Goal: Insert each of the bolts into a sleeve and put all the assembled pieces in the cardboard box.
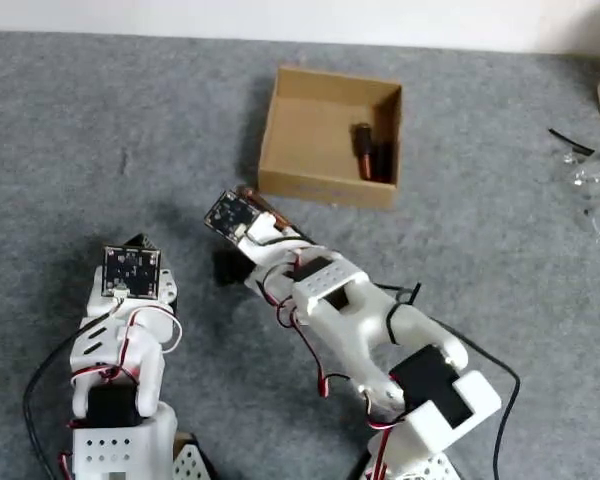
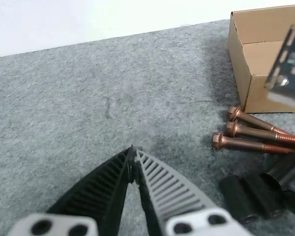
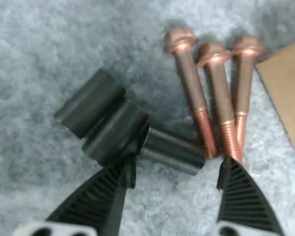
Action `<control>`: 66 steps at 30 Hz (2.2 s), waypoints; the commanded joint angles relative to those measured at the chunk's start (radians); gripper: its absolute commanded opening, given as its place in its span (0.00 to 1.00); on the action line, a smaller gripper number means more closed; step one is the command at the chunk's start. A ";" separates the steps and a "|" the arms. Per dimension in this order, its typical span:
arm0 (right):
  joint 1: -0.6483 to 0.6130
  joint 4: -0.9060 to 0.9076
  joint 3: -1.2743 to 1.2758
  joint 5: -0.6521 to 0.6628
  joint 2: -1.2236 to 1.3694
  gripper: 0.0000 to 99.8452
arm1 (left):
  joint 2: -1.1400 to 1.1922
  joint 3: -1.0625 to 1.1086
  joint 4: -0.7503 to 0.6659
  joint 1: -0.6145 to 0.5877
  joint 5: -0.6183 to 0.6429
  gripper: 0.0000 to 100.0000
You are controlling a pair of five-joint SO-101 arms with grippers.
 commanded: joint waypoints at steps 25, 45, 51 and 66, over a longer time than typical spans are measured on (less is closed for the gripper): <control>0.068 -0.022 -0.348 0.003 0.219 0.25 | -0.005 0.016 -0.028 0.013 -0.006 0.01; 0.101 0.068 -0.493 0.006 0.414 0.21 | -0.005 0.019 -0.026 0.010 -0.006 0.01; 0.102 0.151 -0.544 0.006 0.415 0.00 | -0.005 0.019 -0.026 0.010 -0.006 0.01; 0.096 0.268 -0.549 0.006 0.390 0.00 | -0.005 0.019 -0.026 0.010 -0.006 0.01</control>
